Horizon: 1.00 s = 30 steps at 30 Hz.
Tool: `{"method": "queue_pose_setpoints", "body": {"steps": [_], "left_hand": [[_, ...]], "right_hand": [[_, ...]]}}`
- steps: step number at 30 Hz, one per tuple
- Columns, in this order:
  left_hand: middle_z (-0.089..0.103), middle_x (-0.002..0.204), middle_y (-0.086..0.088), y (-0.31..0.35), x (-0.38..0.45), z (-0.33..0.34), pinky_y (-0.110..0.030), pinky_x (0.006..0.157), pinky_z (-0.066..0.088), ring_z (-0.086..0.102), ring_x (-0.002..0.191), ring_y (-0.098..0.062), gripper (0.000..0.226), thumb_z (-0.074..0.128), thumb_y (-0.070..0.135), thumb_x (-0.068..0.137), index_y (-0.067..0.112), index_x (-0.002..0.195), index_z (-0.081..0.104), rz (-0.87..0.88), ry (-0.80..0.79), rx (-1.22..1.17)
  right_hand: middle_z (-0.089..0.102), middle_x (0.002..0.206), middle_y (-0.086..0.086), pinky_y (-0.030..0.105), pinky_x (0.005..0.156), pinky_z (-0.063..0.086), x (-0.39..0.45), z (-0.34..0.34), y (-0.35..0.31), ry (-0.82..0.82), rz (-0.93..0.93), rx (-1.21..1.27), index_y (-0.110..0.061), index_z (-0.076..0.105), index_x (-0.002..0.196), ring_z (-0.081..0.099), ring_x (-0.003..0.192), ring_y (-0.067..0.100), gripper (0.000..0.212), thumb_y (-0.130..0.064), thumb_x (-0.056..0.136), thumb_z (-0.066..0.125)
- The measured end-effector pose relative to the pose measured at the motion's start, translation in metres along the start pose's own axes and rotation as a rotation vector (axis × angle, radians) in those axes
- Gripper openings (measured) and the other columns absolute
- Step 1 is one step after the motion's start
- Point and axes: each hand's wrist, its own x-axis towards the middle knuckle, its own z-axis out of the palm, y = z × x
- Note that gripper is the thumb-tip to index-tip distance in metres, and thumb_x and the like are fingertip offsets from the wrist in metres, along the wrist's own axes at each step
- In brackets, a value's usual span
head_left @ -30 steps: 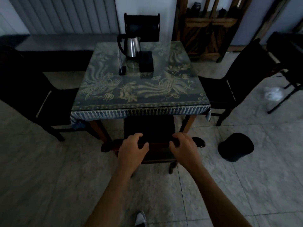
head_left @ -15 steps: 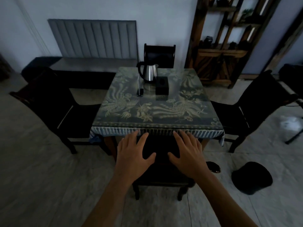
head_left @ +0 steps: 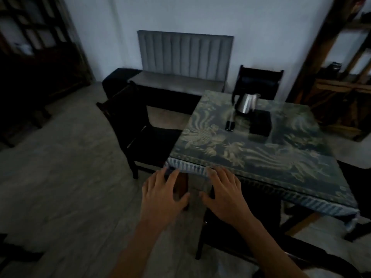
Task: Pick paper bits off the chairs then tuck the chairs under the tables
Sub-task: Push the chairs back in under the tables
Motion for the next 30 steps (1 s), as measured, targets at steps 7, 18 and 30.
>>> {"method": "queue_pose_setpoints", "body": {"steps": [7,18,30], "left_hand": [[0.045,0.141,-0.002,-0.081,0.016,-0.035,-0.050,0.099,0.043,0.046,0.127,-0.028,0.077,0.048,0.072,0.071,0.039,0.139,0.035,-0.221,0.056,0.093],[0.042,0.147,-0.003,-0.211,0.092,-0.052,-0.048,0.105,0.037,0.041,0.133,-0.027,0.075,0.049,0.069,0.073,0.034,0.139,0.040,-0.442,0.117,0.212],[0.034,0.152,-0.002,-0.322,0.233,-0.044,-0.047,0.108,0.032,0.034,0.139,-0.025,0.077,0.044,0.071,0.077,0.037,0.145,0.028,-0.488,0.099,0.218]], "right_hand": [[0.026,0.157,0.001,0.050,0.117,0.020,0.080,0.028,-0.078,-0.063,-0.211,0.069,-0.029,0.019,0.152,0.020,0.146,0.029,0.078,-0.063,0.087,0.043],[0.014,0.163,-0.001,0.052,0.119,0.016,0.241,0.104,-0.177,-0.167,-0.434,0.154,-0.031,0.014,0.154,0.009,0.150,0.026,0.078,-0.062,0.087,0.041],[0.016,0.163,0.001,0.054,0.118,0.019,0.416,0.149,-0.237,-0.216,-0.450,0.188,-0.029,0.018,0.153,0.011,0.150,0.028,0.076,-0.062,0.088,0.041]]}}
